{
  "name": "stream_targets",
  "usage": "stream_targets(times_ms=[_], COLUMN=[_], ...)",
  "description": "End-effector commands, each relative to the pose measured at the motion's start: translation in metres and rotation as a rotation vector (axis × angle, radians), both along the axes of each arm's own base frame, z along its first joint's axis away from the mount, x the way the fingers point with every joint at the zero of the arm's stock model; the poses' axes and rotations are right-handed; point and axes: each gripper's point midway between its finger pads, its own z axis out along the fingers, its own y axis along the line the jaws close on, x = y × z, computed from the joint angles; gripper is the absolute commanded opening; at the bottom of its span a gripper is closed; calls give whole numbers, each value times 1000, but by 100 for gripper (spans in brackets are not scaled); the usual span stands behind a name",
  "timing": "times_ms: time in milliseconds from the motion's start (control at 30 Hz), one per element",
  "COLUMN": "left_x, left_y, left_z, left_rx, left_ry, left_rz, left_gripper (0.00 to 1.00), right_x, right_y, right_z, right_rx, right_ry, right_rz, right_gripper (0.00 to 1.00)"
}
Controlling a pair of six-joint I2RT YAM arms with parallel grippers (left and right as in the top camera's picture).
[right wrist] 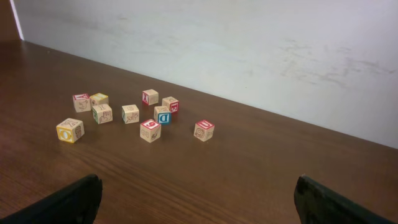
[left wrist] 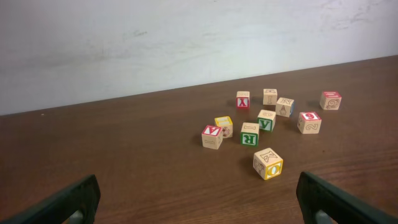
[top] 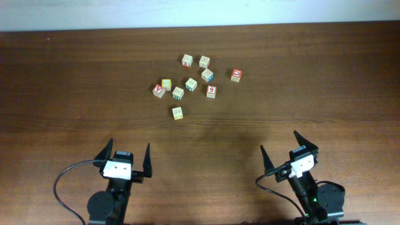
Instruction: Rotate 4 blocks
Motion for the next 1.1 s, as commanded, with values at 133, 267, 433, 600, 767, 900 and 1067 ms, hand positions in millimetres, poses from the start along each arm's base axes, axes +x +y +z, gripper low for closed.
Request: stream_targets(times_ms=[133,267,433,600,767,900,1067], left_x=[0,0,0,0,0,0,1], left_y=[0,0,0,0,0,0,18], left_z=[-2,-2,-2,-2,-2,-2,-1], left_rx=[16,16,16,16,16,16,58], left_ry=[2,2,2,2,2,2,-5], left_rz=[-1,-1,-2,-1,-2,-2,100], left_gripper=[99,99,99,99,99,99,99], right_x=[1,1,1,1,1,2,1], right_y=[-2,-2,-2,-2,-2,-5,-3], right_z=[-3,-3,-3,-3,-3,-3,1], right_rx=[0,0,0,0,0,-1,1], right_ry=[3,3,3,3,3,2,-13], right_rz=[-11,-11,-11,-11,-11,-29,-15], right_gripper=[99,99,99,99,99,99,99])
